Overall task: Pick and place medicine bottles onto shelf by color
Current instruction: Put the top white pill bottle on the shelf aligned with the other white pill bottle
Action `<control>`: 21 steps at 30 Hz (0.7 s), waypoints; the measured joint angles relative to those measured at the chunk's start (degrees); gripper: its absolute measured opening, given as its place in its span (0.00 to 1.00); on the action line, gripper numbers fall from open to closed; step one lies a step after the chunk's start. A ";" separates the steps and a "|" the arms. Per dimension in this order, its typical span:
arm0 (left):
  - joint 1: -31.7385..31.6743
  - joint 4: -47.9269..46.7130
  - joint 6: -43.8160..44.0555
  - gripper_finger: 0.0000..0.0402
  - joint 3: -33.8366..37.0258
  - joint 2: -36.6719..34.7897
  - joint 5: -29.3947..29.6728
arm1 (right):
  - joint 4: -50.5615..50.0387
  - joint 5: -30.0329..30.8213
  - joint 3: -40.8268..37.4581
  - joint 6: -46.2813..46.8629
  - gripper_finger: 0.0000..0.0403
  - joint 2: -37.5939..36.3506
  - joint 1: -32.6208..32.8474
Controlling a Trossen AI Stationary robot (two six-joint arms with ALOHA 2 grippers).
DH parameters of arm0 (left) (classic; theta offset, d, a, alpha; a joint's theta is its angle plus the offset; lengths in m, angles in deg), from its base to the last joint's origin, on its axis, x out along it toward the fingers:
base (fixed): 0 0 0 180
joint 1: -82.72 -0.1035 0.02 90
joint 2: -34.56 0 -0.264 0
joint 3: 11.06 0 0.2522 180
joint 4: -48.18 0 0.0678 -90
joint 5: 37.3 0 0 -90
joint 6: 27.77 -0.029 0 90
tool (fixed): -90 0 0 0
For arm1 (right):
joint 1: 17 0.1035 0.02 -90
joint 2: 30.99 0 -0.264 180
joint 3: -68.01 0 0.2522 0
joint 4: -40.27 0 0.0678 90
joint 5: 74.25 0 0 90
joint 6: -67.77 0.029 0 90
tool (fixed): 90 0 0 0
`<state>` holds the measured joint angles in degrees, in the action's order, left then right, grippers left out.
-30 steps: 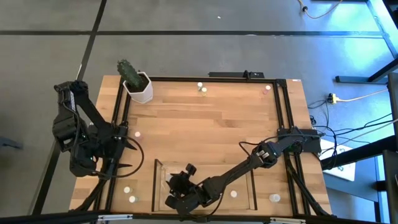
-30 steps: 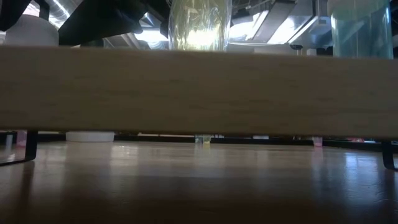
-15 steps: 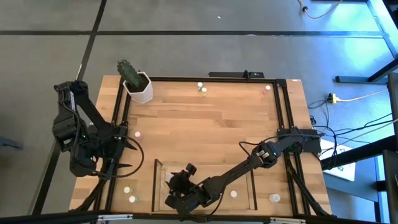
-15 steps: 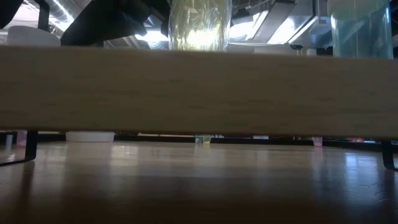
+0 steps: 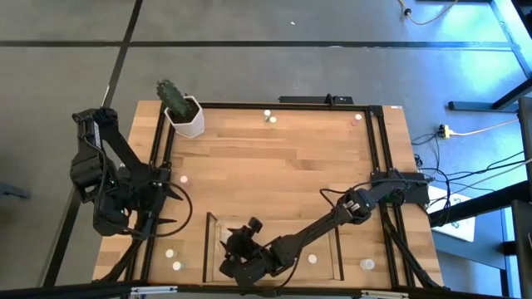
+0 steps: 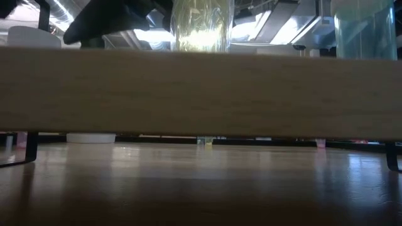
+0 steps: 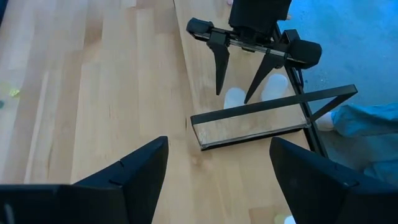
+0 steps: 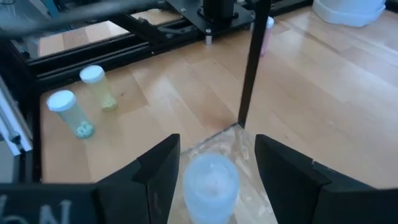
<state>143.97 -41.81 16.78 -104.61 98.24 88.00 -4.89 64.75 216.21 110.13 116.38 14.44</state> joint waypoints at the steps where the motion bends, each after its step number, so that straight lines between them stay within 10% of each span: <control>1: 0.00 0.00 0.01 0.68 0.00 0.00 0.00 | 0.04 -0.01 0.46 -0.62 0.52 0.00 0.00; 13: 0.00 0.00 0.01 0.68 0.00 0.01 -0.01 | -3.85 -1.57 0.62 0.44 0.43 -6.27 -0.39; 21: 0.00 0.00 0.01 0.68 0.00 0.02 -0.01 | -4.61 -23.47 0.59 5.64 0.12 -8.62 -6.30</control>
<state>143.97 -41.81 16.79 -104.61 98.26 87.99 -9.50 41.28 216.80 115.77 107.76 8.14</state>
